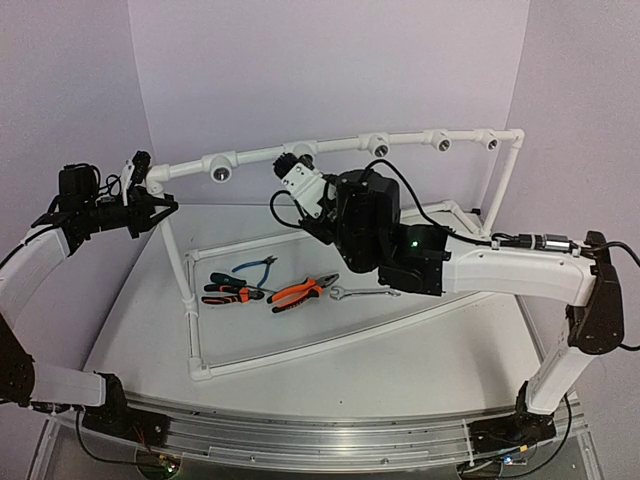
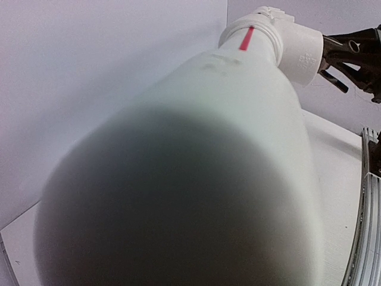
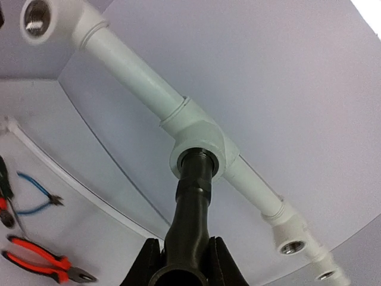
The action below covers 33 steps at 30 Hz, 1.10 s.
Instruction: Install the water faucets
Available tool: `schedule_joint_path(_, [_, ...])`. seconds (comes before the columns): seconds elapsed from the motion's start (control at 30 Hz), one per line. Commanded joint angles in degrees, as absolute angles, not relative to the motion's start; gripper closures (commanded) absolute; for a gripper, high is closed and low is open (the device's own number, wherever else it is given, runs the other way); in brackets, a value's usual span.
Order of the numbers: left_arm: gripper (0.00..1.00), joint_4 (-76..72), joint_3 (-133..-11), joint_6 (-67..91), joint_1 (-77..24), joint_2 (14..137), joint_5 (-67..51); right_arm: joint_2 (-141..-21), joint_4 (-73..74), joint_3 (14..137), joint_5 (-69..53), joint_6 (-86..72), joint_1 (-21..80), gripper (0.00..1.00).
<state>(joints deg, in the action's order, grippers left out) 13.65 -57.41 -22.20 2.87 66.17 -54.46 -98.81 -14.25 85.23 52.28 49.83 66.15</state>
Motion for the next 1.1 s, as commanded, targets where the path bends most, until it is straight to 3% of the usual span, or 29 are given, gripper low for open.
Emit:
schedule_joint_path(0.0, [1.0, 17.44, -56.1, -29.9, -1.91, 67.85, -58.7, -94.7, -9.5, 83.86, 47.47, 2.96, 65.5, 1.0])
schedule_joint_path(0.13, [1.0, 17.16, -55.8, -29.66, -1.91, 67.87, -58.86, -95.14, -9.67, 82.53, 40.44, -26.88, 64.64, 1.0])
schedule_joint_path(0.4, [1.0, 16.37, -54.8, -29.25, -1.93, 67.3, -59.15, -94.96, -22.41, 76.26, 33.19, -68.49, 62.8, 1.0])
schedule_joint_path(0.6, [1.0, 15.65, -54.17, -28.83, -1.92, 67.01, -59.25, -97.06, -36.68, 72.58, 29.24, -84.09, 62.37, 1.0])
schedule_joint_path(0.77, [1.0, 15.56, -53.99, -28.92, -1.89, 66.89, -59.34, -98.05, -43.0, 70.93, 28.62, -88.14, 62.34, 1.0])
schedule_joint_path(0.83, [1.0, 15.56, -53.96, -28.91, -1.92, 66.84, -59.33, -97.49, -43.1, 70.32, 28.99, -86.71, 62.37, 0.94])
schedule_joint_path(1.0, [1.0, 16.1, -54.12, -29.21, -1.93, 66.77, -59.06, -93.77, -43.11, 67.67, 29.26, -82.19, 62.39, 0.53])
schedule_joint_path(1.07, [1.0, 16.43, -54.23, -29.58, -1.93, 66.9, -58.94, -92.24, -43.11, 67.57, 27.3, -78.44, 62.35, 0.46])
